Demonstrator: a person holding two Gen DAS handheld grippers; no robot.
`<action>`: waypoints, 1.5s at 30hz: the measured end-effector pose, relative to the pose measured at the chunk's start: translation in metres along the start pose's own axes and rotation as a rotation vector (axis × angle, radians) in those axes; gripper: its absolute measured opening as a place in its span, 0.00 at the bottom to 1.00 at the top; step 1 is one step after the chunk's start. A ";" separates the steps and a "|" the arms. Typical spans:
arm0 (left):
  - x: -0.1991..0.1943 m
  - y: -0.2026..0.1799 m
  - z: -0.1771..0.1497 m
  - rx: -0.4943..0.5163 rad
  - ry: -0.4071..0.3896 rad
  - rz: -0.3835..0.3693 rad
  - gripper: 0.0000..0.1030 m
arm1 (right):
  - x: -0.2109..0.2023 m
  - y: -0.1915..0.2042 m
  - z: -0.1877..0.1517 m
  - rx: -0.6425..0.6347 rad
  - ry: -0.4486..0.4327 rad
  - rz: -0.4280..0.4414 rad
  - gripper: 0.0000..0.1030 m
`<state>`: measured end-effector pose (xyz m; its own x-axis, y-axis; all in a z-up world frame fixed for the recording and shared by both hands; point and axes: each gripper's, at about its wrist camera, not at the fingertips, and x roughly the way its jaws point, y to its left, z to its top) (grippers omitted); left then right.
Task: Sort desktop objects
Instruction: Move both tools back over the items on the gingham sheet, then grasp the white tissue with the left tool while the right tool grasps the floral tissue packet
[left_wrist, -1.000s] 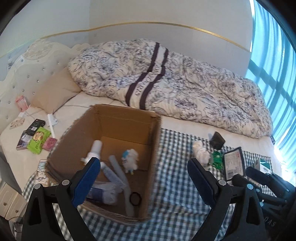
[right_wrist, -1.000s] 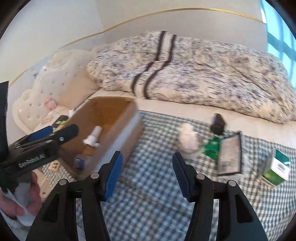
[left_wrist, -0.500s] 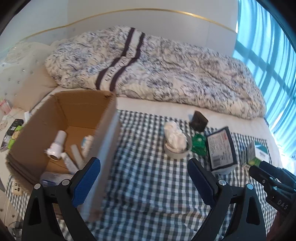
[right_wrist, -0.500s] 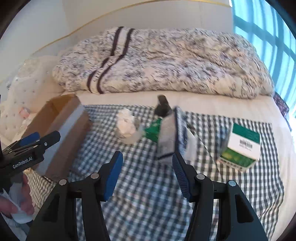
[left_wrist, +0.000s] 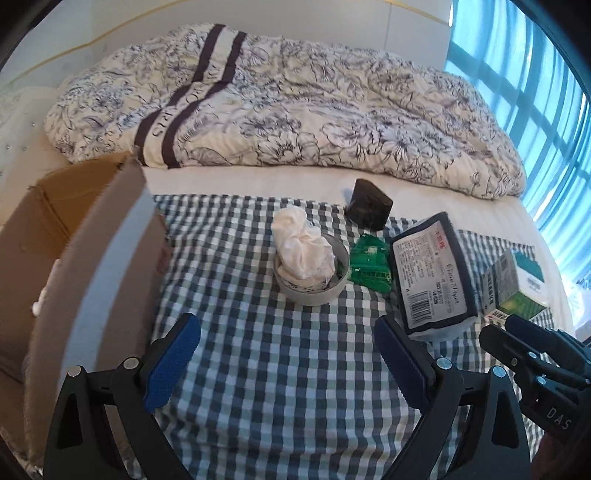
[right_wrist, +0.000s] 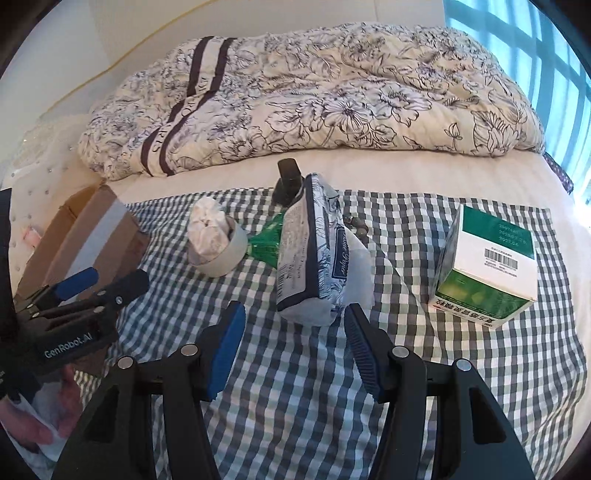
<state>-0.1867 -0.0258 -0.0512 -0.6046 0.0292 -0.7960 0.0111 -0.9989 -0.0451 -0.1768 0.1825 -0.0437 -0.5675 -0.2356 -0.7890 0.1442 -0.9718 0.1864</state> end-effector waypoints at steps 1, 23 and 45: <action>0.004 -0.001 0.001 0.000 0.006 -0.001 0.95 | 0.004 -0.001 0.001 0.002 0.003 -0.001 0.54; 0.102 0.008 0.038 -0.031 0.067 0.013 0.95 | 0.052 -0.002 0.021 0.005 0.000 -0.044 0.54; 0.129 0.001 0.043 0.032 0.056 -0.009 0.24 | 0.079 0.010 0.023 -0.063 0.062 -0.099 0.11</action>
<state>-0.2988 -0.0241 -0.1283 -0.5588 0.0397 -0.8284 -0.0201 -0.9992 -0.0344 -0.2392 0.1538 -0.0905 -0.5304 -0.1357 -0.8368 0.1419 -0.9874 0.0702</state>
